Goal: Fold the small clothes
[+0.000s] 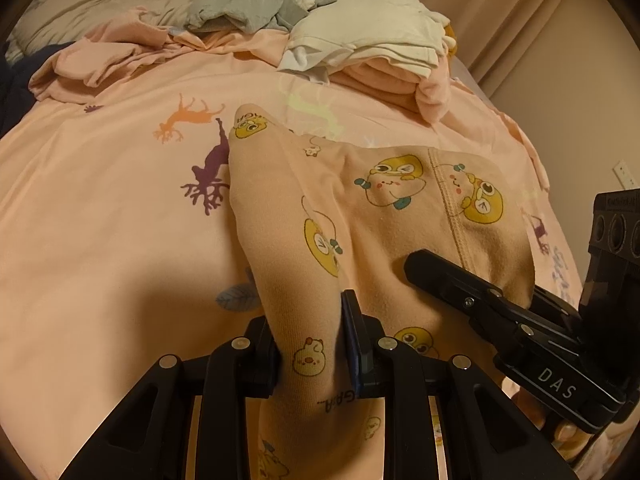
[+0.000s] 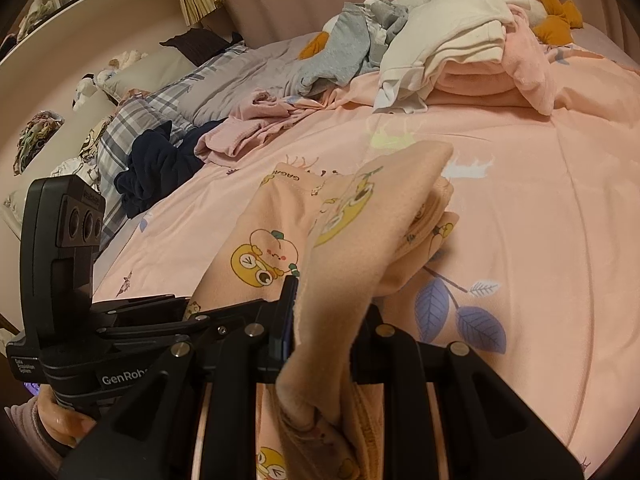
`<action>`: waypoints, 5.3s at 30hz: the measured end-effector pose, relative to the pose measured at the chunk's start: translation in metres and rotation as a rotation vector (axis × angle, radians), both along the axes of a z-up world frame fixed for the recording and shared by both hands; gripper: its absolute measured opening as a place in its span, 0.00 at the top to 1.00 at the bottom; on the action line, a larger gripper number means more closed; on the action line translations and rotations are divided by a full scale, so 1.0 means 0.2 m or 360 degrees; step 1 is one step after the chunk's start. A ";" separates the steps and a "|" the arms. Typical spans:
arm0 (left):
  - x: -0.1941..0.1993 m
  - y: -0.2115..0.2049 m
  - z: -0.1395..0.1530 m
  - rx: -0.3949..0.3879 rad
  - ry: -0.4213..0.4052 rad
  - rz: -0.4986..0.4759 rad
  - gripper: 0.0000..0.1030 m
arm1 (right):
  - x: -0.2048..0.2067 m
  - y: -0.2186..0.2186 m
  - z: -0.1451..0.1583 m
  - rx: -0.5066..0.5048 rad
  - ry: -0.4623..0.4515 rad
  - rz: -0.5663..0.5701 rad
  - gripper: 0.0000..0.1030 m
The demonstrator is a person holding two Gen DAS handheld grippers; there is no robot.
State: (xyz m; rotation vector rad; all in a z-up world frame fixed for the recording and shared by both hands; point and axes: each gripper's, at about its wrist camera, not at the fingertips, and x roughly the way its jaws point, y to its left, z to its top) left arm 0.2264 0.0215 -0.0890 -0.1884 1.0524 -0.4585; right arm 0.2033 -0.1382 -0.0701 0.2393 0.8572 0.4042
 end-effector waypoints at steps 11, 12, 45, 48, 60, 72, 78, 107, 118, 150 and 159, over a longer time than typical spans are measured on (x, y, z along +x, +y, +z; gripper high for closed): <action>0.02 -0.01 -0.02 0.0016 0.0016 -0.0002 0.77 | 0.03 -0.02 -0.05 0.0001 0.0034 -0.0010 0.78; 0.02 -0.01 -0.02 0.0017 0.0017 -0.0002 0.77 | 0.03 -0.02 -0.05 0.0001 0.0036 -0.0011 0.78; 0.03 -0.01 -0.05 0.0053 0.0023 -0.0005 0.76 | 0.05 -0.08 -0.14 0.0034 0.0117 -0.0063 0.75; 0.03 -0.01 -0.05 0.0053 0.0022 -0.0005 0.76 | 0.05 -0.09 -0.14 0.0038 0.0121 -0.0068 0.75; 0.02 -0.01 -0.05 0.0057 0.0023 -0.0005 0.75 | 0.04 -0.11 -0.16 0.0066 0.0146 -0.0087 0.73; 0.03 0.00 -0.06 0.0081 0.0025 0.0004 0.69 | 0.03 -0.14 -0.18 0.0103 0.0181 -0.0114 0.68; 0.03 0.01 -0.06 0.0092 0.0029 0.0022 0.61 | 0.03 -0.15 -0.18 0.0110 0.0189 -0.0118 0.67; -0.04 0.07 -0.05 0.0132 0.0030 0.0046 0.46 | -0.06 -0.32 -0.19 0.0231 0.0229 -0.0247 0.53; -0.14 0.10 -0.04 0.0180 0.0005 0.0051 0.46 | -0.12 -0.36 -0.19 0.0260 0.0229 -0.0308 0.53; -0.41 0.09 -0.04 0.0291 -0.0043 0.0086 0.46 | -0.39 -0.10 -0.05 -0.0210 0.0013 -0.0141 0.55; -0.45 0.10 -0.05 0.0298 -0.0055 0.0103 0.46 | -0.43 -0.21 -0.14 -0.0205 0.0121 -0.0234 0.56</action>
